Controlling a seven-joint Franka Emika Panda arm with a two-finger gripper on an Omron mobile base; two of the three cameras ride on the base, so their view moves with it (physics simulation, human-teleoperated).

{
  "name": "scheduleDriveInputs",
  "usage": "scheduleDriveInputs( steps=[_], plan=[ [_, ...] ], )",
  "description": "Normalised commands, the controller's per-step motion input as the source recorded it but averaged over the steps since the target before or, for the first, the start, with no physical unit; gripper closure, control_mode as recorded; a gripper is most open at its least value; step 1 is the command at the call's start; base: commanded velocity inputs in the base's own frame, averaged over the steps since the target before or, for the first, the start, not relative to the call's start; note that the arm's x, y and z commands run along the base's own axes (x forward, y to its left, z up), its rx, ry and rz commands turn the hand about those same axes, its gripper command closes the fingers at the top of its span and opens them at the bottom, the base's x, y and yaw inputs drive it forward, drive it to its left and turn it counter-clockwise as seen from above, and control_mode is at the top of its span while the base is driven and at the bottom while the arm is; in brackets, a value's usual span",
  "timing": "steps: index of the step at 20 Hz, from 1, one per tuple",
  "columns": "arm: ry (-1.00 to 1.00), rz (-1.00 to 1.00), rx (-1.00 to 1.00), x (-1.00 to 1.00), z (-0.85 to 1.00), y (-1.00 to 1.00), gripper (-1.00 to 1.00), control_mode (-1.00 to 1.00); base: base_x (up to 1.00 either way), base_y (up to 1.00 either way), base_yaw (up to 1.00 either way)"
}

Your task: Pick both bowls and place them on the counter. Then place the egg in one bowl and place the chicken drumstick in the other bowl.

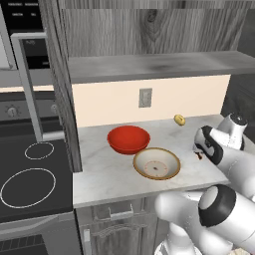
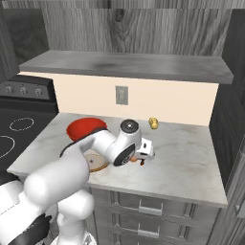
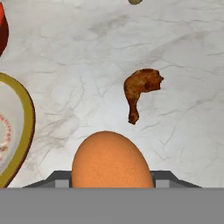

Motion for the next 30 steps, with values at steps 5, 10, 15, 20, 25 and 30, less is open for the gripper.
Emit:
scheduleDriveInputs(
  steps=[5, 10, 15, 20, 25, 30],
  plan=[
    [-0.1, 0.0, 0.01, -0.14, 0.37, 0.14, 1.0, -1.0, 0.0, 0.0, 0.0],
    [-0.08, 0.0, 0.05, 0.0, 0.29, 0.28, 1.0, -1.0, 0.0, 0.0, 0.0],
    [-0.01, 0.0, 0.04, 0.02, 0.29, 0.34, 1.0, -1.0, 0.0, 0.0, 0.0],
    [0.0, 0.0, 0.0, 0.05, 0.24, 0.39, 1.0, -1.0, 0.0, 0.0, 0.0],
    [-0.02, 0.0, 0.01, 0.06, 0.09, 0.45, 1.0, -1.0, 0.0, 0.0, 0.0],
    [-0.12, 0.0, 0.02, 0.06, 0.02, 0.5, 1.0, -1.0, 0.0, 0.0, 0.0]
  ],
)
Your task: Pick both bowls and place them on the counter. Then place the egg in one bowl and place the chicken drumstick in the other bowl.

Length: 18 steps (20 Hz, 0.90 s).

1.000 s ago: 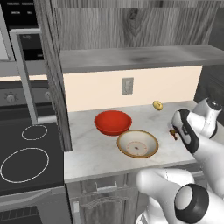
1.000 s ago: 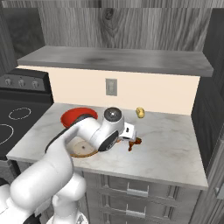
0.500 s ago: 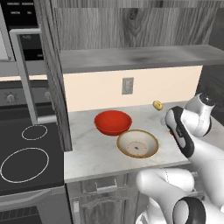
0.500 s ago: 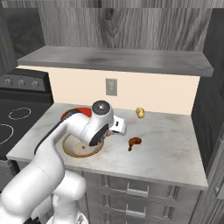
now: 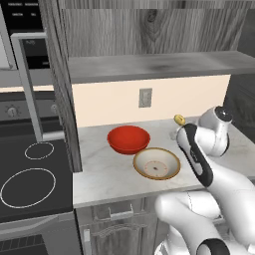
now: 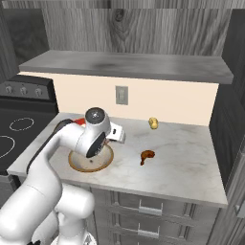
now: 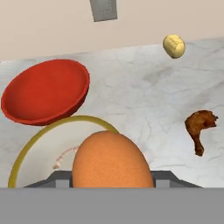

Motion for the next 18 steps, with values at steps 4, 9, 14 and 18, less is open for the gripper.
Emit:
scheduleDriveInputs(
  steps=[4, 9, 14, 18],
  plan=[
    [-0.13, 0.0, 0.0, 0.16, 0.11, 0.54, 1.0, -1.0, 0.0, 0.0, 0.0],
    [-0.03, 0.0, 0.01, 0.21, 0.19, 0.49, 1.0, -1.0, 0.0, 0.0, 0.0],
    [0.07, 0.0, 0.03, 0.22, 0.27, 0.36, 1.0, -1.0, 0.0, 0.0, 0.0],
    [0.03, 0.0, 0.03, 0.23, 0.16, 0.32, 1.0, -1.0, 0.0, 0.0, 0.0]
  ],
)
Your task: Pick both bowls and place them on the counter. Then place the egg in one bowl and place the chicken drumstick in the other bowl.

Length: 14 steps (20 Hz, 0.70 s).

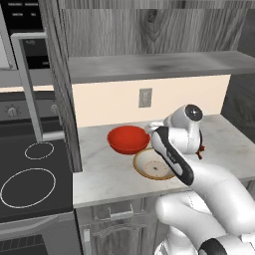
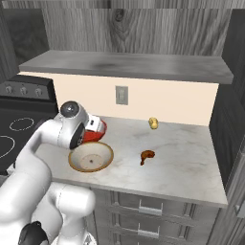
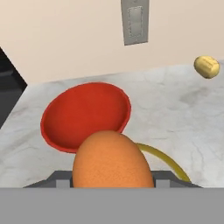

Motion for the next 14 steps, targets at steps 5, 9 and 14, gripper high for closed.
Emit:
scheduleDriveInputs(
  steps=[5, 9, 14],
  plan=[
    [0.0, 0.0, 0.0, 0.28, -0.02, 0.37, 1.0, -1.0, 0.0, 0.0, 0.0],
    [0.0, 0.0, 0.02, 0.21, -0.03, 0.31, 1.0, -1.0, 0.0, 0.0, 0.0],
    [0.0, 0.0, 0.01, 0.22, -0.13, 0.2, 1.0, -1.0, 0.0, 0.0, 0.0]
  ],
)
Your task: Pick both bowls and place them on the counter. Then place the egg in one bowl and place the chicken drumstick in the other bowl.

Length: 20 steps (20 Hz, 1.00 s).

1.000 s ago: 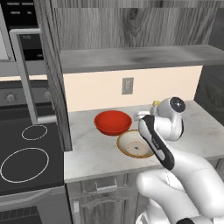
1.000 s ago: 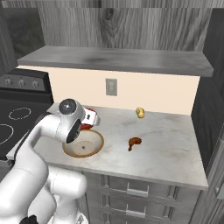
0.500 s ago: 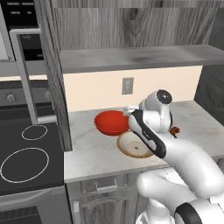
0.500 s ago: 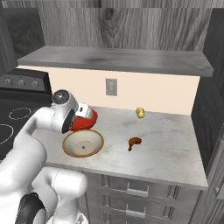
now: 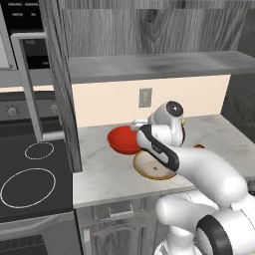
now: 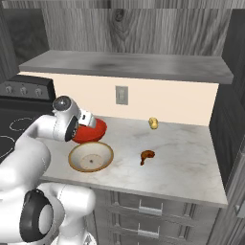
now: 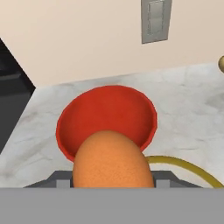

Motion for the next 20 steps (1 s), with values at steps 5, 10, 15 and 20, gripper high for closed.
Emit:
scheduleDriveInputs(
  steps=[5, 10, 15, 20],
  plan=[
    [0.0, 0.0, 0.0, 0.25, -0.17, 0.16, 1.0, -1.0, 0.0, 0.0, 0.0],
    [0.06, 0.0, 0.0, 0.11, -0.25, 0.1, 1.0, -1.0, 0.0, 0.0, 0.0],
    [0.04, 0.0, 0.0, 0.09, -0.27, 0.13, 1.0, -1.0, 0.0, 0.0, 0.0],
    [0.01, 0.0, 0.0, 0.31, -0.08, 0.05, 1.0, -1.0, 0.0, 0.0, 0.0]
  ],
)
